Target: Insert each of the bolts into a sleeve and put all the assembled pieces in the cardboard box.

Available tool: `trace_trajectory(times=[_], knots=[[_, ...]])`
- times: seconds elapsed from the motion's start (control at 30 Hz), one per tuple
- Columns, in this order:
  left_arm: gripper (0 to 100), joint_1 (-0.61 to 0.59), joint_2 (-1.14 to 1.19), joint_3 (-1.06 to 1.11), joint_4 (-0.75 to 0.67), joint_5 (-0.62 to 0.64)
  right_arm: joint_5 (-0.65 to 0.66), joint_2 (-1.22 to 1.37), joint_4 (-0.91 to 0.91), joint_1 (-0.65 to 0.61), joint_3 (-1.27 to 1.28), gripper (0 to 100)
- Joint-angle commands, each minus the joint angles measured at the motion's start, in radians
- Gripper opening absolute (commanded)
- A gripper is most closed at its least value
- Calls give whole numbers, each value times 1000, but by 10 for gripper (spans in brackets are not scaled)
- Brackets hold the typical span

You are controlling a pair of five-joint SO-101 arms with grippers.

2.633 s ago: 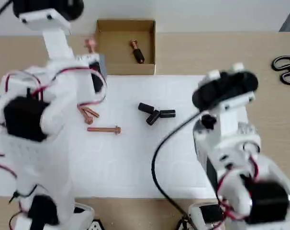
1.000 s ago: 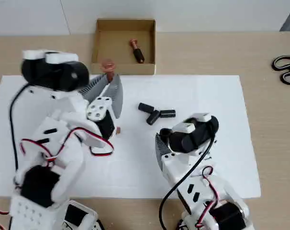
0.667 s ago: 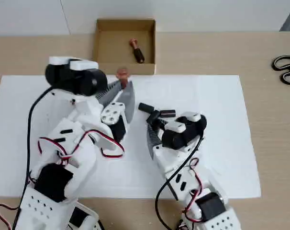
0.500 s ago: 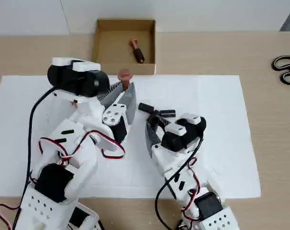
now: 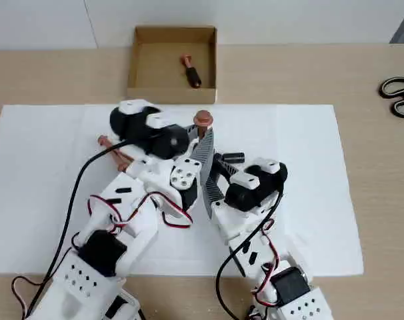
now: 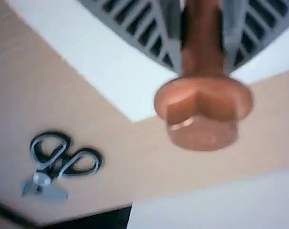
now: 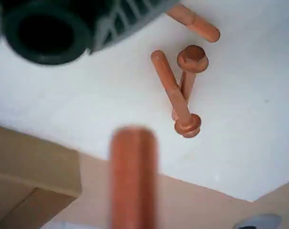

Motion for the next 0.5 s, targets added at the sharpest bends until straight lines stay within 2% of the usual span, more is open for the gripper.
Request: trace_trajectory(times=[0.0,0.17,0.47], knots=[[6,3,-40,8,-40,38,0,-10,-25,-15,-5,4],[6,15,-46,53,-41,129,0,-10,-25,-51,-5,4],[6,14,-48,170,-150,130,0,-10,-25,-51,-5,4]])
